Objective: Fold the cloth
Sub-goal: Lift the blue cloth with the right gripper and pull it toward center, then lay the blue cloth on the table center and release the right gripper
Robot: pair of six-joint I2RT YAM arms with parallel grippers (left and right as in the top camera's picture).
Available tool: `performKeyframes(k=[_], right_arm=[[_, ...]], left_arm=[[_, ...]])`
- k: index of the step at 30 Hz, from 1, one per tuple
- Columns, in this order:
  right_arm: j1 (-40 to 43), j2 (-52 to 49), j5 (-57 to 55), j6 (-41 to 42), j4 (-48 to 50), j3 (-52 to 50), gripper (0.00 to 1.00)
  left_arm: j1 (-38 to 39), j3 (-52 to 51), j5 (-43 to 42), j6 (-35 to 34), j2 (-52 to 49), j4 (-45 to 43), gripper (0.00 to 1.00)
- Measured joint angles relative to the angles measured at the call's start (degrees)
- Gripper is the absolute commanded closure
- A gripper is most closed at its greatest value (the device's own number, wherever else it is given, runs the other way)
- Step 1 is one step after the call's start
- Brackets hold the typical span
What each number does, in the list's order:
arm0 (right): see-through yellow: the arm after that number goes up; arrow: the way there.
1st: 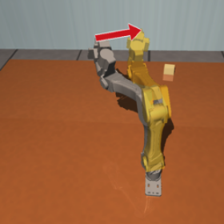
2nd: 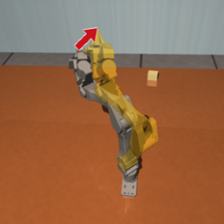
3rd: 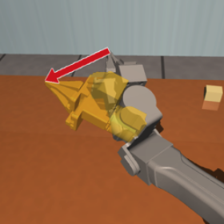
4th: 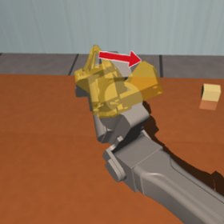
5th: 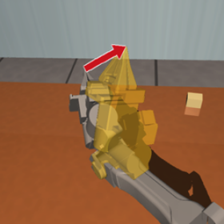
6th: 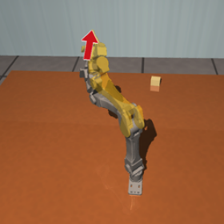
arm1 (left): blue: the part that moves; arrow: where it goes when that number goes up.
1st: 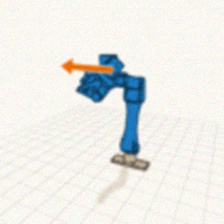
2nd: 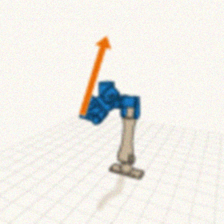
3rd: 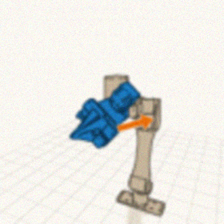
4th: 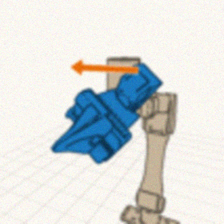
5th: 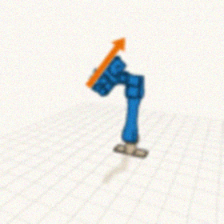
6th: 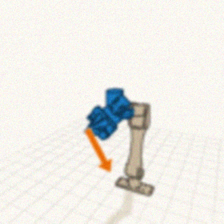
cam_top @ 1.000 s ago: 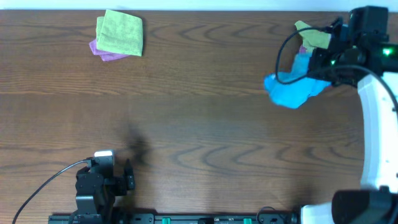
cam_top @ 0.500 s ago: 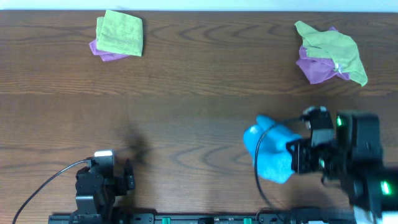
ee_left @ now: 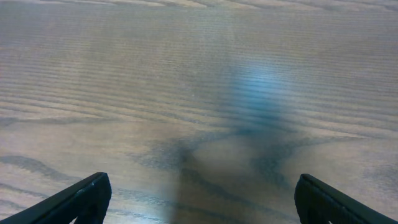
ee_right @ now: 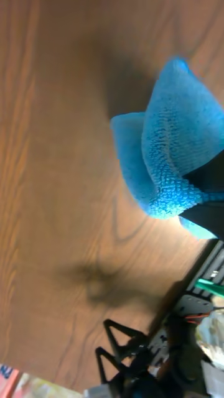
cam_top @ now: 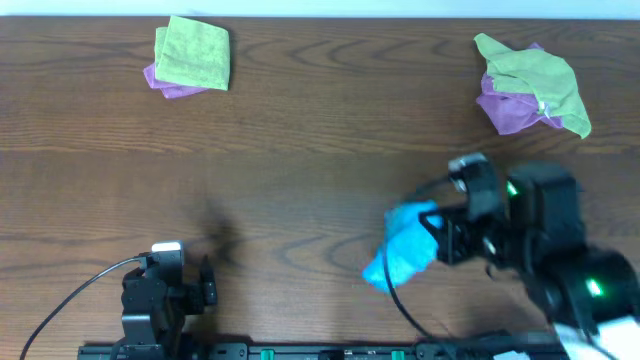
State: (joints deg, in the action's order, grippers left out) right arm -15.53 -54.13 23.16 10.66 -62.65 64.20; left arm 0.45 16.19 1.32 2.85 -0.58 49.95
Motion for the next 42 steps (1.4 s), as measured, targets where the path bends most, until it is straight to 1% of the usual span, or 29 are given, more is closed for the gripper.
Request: performKeyframes(k=[4,10,12,15,18,23,27,32,34,39,42], right_arm=[[-1.38,-9.9,0.04,0.55,7.85,0.0,0.98],[-1.92,-23.61,-1.57,1.01,24.13,0.02,0.99],[-1.92,-27.21,-1.88,1.14,26.88,0.17,0.99],[-1.92,-29.97,-2.54,1.36,30.38,1.44,0.99],[-1.97,-31.34,-4.66,1.6,33.03,4.9,0.99],[-1.97,-35.3,-9.44,1.9,36.04,14.38,0.99],[-1.99,-42.53,-12.76,1.95,40.3,21.18,0.99],[-2.16,-53.16,-14.99,1.95,40.37,27.1,0.99],[-2.4,-54.05,-15.34,1.97,38.8,27.45,0.98],[-3.43,-53.29,-17.0,1.9,25.97,30.56,0.99],[-4.5,-51.47,-21.99,1.95,14.38,31.02,0.99]], left_arm=[[0.0,0.0,0.0,0.0,0.0,0.0,0.04],[0.0,0.0,0.0,0.0,0.0,0.0,0.05],[0.0,0.0,0.0,0.0,0.0,-0.02,0.04],[0.0,0.0,0.0,-0.02,0.0,0.0,0.05],[0.0,0.0,0.0,0.0,0.0,0.0,0.04],[0.0,0.0,0.0,0.0,0.0,0.0,0.05],[0.0,0.0,0.0,0.0,0.0,-0.02,0.05],[0.0,0.0,0.0,-0.02,0.0,0.0,0.05],[0.0,0.0,0.0,0.0,0.0,0.0,0.05],[0.0,0.0,0.0,-0.02,0.0,0.0,0.05],[0.0,0.0,0.0,-0.02,0.0,0.0,0.05]])
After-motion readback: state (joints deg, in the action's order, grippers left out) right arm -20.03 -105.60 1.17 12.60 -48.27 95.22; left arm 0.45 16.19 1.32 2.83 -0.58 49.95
